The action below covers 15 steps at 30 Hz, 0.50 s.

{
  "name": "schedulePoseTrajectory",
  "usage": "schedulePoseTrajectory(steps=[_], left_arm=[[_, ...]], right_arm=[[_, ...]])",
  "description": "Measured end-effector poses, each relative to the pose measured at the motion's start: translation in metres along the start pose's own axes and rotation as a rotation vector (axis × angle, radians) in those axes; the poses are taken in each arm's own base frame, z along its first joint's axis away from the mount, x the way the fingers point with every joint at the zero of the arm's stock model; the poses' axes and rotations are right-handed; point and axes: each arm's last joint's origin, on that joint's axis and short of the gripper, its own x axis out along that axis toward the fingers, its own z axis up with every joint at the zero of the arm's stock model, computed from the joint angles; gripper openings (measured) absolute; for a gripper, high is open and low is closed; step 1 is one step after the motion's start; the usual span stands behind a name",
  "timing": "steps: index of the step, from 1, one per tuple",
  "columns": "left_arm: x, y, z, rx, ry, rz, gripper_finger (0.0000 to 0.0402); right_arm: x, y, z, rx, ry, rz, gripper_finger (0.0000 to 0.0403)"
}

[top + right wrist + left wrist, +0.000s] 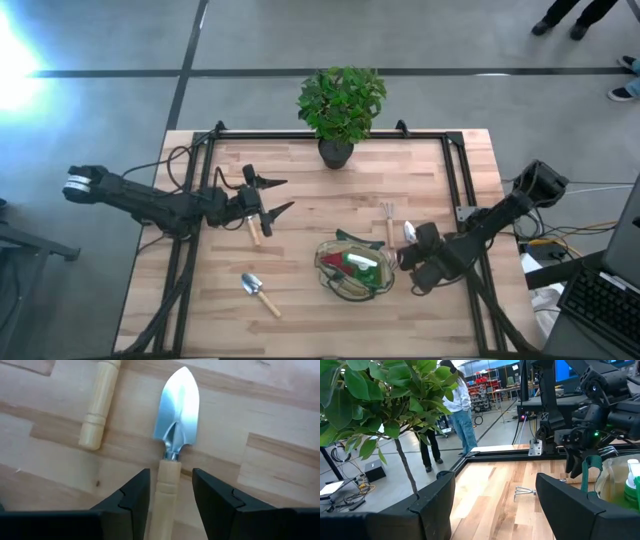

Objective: Pick & Place Garden tools in Gardening bag
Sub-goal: Put the top right brown trowel into the green gardening bag

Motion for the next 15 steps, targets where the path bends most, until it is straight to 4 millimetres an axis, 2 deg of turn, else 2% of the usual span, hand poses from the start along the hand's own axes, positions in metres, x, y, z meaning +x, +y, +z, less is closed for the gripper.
schedulePoseTrajectory(steps=[10, 15], left_arm=[[0.000, 0.000, 0.000, 0.000, 0.000, 0.000, 0.0280], [0.000, 0.000, 0.000, 0.000, 0.000, 0.000, 0.0280]], right_arm=[[0.016, 0.000, 0.001, 0.011, 0.025, 0.049, 0.0138], [0.022, -0.006, 0.000, 0.023, 0.043, 0.025, 0.0143]])
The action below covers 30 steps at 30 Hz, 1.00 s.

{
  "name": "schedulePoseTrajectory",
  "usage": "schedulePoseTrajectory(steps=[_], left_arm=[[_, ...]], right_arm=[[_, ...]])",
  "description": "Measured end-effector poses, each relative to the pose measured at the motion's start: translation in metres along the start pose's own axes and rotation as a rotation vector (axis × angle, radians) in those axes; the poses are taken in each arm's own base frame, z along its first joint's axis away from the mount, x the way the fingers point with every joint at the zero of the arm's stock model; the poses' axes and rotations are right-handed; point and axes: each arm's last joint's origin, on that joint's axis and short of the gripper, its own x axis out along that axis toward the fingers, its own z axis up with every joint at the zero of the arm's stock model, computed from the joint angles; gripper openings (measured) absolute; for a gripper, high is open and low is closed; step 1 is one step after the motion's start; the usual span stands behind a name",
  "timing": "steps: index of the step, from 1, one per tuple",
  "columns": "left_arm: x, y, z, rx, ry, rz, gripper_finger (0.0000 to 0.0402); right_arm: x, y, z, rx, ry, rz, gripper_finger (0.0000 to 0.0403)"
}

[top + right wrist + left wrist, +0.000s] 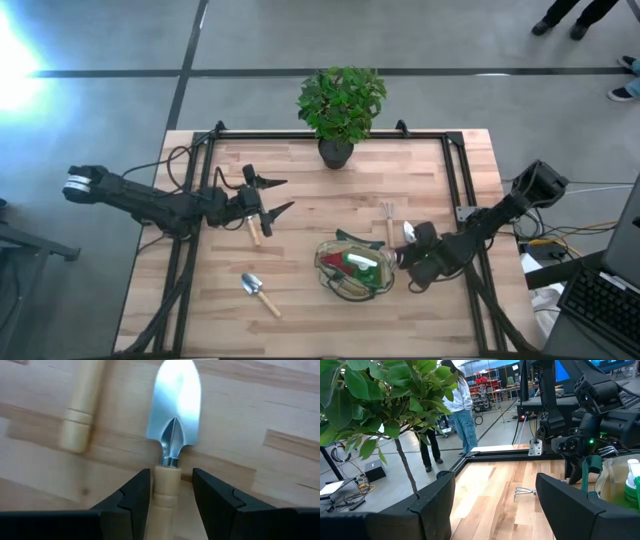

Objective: Pick & Place Garden tools in Gardening bag
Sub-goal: Put the top right brown trowel into the green gardening bag

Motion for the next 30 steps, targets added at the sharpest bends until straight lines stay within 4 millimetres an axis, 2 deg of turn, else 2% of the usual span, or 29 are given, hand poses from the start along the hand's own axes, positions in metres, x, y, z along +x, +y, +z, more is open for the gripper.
schedulePoseTrajectory(steps=[6, 17, 25, 30], left_arm=[[0.000, 0.000, 0.000, 0.000, 0.000, 0.000, 0.0280], [0.000, 0.000, 0.000, 0.000, 0.000, 0.000, 0.0280], [0.000, 0.000, 0.000, 0.002, 0.001, 0.000, 0.0280], [0.000, 0.000, 0.000, 0.010, 0.001, 0.000, 0.0280]], right_arm=[[0.005, -0.007, 0.000, 0.011, 0.003, -0.021, 0.0126], [0.009, -0.010, 0.000, 0.025, 0.017, -0.035, 0.0055], [0.008, -0.011, 0.000, 0.024, 0.026, -0.040, 0.0055], [-0.003, -0.015, 0.005, 0.001, 0.057, -0.121, 0.0054]])
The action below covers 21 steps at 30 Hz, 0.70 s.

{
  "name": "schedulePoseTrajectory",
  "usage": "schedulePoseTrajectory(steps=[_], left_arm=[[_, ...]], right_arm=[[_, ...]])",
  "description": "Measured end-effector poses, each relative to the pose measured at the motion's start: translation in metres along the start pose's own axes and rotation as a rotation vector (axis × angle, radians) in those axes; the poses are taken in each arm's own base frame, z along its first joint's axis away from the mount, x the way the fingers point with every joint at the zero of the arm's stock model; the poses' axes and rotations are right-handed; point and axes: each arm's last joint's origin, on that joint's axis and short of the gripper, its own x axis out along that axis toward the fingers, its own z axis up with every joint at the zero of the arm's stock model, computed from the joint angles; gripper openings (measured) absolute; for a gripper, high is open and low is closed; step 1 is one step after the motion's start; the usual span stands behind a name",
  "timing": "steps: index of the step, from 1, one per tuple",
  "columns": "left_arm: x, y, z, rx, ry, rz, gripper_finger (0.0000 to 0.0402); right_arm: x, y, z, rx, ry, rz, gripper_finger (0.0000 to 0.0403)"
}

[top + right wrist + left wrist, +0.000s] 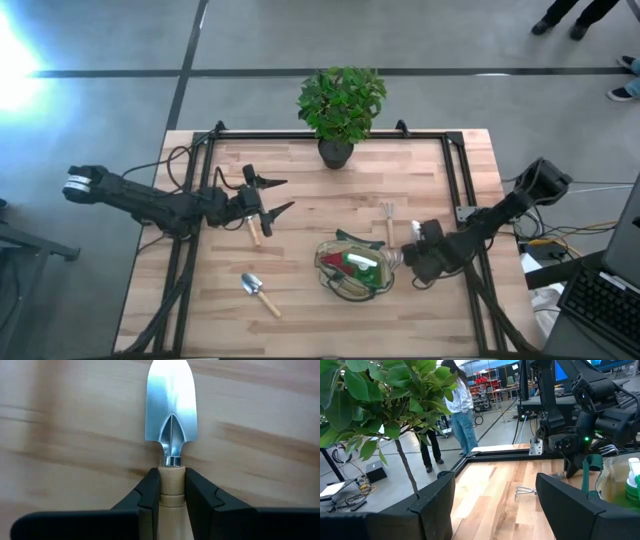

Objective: Pick & Place Garden tools in Gardening bag
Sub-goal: Put the top right brown trowel into the green gardening bag

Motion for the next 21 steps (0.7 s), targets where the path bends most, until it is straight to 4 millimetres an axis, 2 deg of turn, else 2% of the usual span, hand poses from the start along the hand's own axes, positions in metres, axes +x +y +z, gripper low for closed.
schedulePoseTrajectory(steps=[5, 9, 12, 21], left_arm=[[0.000, 0.000, -0.001, 0.005, 0.008, -0.001, 0.0280], [0.000, 0.000, -0.001, 0.008, 0.013, 0.002, 0.0280], [0.000, 0.000, -0.002, 0.010, 0.017, 0.003, 0.0280], [0.000, 0.000, -0.002, 0.005, 0.022, 0.001, 0.0280]], right_arm=[[-0.013, -0.006, 0.005, 0.001, 0.013, -0.073, 0.0054], [-0.019, -0.002, 0.006, -0.006, -0.012, -0.022, 0.0054], [-0.024, -0.001, 0.007, -0.022, -0.064, -0.003, 0.0054], [-0.056, 0.007, 0.016, -0.078, -0.237, 0.007, 0.0054]])
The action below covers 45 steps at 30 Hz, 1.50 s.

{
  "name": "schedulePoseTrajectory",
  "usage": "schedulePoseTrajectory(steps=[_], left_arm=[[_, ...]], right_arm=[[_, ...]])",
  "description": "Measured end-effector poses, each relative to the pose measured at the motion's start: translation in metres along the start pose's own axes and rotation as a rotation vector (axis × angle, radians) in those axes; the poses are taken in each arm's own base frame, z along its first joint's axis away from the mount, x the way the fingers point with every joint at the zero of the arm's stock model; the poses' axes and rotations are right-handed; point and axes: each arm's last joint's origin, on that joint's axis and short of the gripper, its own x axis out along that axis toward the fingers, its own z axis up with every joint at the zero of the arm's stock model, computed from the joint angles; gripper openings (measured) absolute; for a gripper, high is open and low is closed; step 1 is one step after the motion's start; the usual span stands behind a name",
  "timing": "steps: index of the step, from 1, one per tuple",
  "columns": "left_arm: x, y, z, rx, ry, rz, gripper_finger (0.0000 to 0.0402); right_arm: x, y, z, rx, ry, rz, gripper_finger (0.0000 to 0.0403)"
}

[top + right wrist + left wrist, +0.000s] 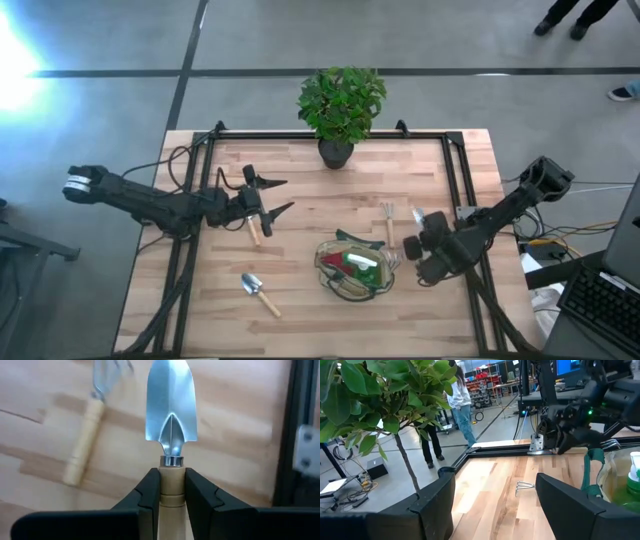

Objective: Pick & Place Garden tools in Gardening bag
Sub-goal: Put the top right brown trowel into the green gardening bag

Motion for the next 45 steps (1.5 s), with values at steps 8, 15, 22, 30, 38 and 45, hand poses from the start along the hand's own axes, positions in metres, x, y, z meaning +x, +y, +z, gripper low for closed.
schedulePoseTrajectory(steps=[8, 15, 22, 30, 38, 45], left_arm=[[0.000, 0.000, -0.001, 0.002, 0.007, -0.003, 0.0280], [0.000, 0.000, -0.002, 0.002, 0.017, -0.006, 0.0280], [0.000, 0.000, -0.002, 0.000, 0.018, -0.006, 0.0280], [0.000, 0.000, -0.002, -0.006, 0.018, -0.006, 0.0280], [0.000, -0.001, -0.002, -0.015, 0.018, -0.007, 0.0280], [0.000, -0.001, -0.002, -0.030, 0.020, -0.007, 0.0280]], right_arm=[[-0.032, 0.015, 0.019, -0.074, -0.208, 0.132, 0.0054], [-0.060, 0.027, 0.035, -0.143, -0.381, 0.234, 0.0054], [-0.082, 0.035, 0.048, -0.198, -0.528, 0.303, 0.0054], [-0.102, 0.048, 0.044, -0.264, -0.709, 0.410, 0.0054], [-0.114, 0.055, 0.022, -0.271, -0.862, 0.497, 0.0054], [-0.116, 0.066, -0.004, -0.265, -0.938, 0.538, 0.0054]])
